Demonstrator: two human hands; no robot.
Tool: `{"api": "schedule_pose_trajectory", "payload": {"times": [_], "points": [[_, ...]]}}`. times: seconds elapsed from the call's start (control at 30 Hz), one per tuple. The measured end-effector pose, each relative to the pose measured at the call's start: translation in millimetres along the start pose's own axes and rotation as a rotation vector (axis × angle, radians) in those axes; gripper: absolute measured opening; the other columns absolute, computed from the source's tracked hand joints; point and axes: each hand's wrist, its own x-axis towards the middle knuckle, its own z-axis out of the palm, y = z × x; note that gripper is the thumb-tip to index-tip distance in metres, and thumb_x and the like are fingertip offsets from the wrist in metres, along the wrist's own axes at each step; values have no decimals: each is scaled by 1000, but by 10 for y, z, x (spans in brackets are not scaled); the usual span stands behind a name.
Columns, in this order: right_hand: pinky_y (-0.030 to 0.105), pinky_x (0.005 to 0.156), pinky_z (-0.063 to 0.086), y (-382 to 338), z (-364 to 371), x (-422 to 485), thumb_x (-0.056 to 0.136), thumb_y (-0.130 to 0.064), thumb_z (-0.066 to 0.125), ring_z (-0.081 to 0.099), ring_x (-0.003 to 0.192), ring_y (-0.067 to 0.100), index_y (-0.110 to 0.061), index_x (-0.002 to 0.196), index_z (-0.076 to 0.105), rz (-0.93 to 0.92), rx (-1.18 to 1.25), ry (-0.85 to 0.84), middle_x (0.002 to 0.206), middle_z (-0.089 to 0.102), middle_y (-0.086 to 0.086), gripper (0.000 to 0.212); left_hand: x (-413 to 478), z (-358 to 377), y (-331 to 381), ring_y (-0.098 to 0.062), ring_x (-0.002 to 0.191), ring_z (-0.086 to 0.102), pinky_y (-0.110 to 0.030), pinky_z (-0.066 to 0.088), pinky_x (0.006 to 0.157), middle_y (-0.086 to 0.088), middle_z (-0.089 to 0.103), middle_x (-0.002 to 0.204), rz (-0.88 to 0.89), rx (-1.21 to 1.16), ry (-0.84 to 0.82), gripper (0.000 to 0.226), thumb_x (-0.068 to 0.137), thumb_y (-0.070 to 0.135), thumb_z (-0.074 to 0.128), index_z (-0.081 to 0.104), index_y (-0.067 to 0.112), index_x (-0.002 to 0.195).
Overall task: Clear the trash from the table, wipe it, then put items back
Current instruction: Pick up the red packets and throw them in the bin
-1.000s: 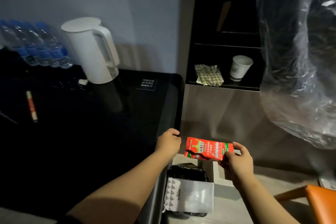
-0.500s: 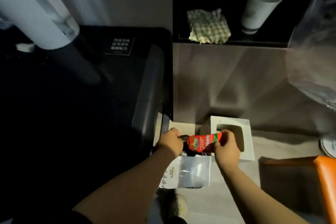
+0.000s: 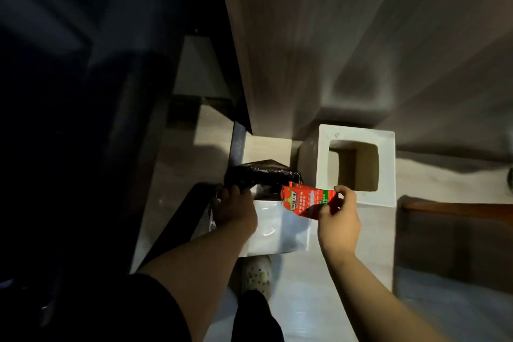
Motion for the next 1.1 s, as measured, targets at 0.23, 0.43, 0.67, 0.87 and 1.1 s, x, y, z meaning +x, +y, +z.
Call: {"api": "schedule_pose_trajectory", "payload": {"times": [0.23, 0.43, 0.67, 0.87, 1.1], "points": [[28, 85, 40, 259, -31, 168, 93, -2, 52, 51, 93, 16, -14, 125, 46, 70, 122, 61, 106, 55, 3, 35, 219, 161, -45, -27, 127, 43, -38, 30, 107, -7, 52, 133, -62, -31, -27, 35, 96, 8, 38, 51, 20, 126], [42, 95, 43, 341, -86, 113, 91, -2, 55, 54, 98, 23, -14, 122, 47, 173, 181, 131, 102, 55, 3, 34, -13, -56, -97, -33, 107, 58, -45, 52, 91, -13, 59, 119, -126, -344, -6, 27, 93, 8, 42, 59, 13, 114], [45, 99, 45, 86, -103, 84, 91, -5, 56, 57, 111, 34, -14, 123, 46, 232, 299, 151, 119, 60, 15, 35, -217, -374, -186, -30, 118, 54, -33, 45, 91, -13, 56, 130, -170, -317, 163, 31, 99, 12, 41, 56, 9, 126], [39, 97, 41, 102, -70, 164, 92, -3, 52, 56, 112, 35, -13, 126, 46, 231, 236, 128, 121, 60, 17, 36, -135, -345, -14, -28, 112, 59, -36, 48, 89, -9, 61, 121, 0, 74, 115, 29, 99, 8, 37, 53, 12, 123], [31, 87, 40, 256, 87, 221, 91, -2, 50, 56, 108, 35, -10, 126, 47, 199, 72, 62, 116, 63, 17, 36, 248, -139, 140, -28, 116, 57, -38, 42, 98, -10, 63, 123, 27, 81, 14, 32, 101, 11, 35, 62, 12, 119]]}}
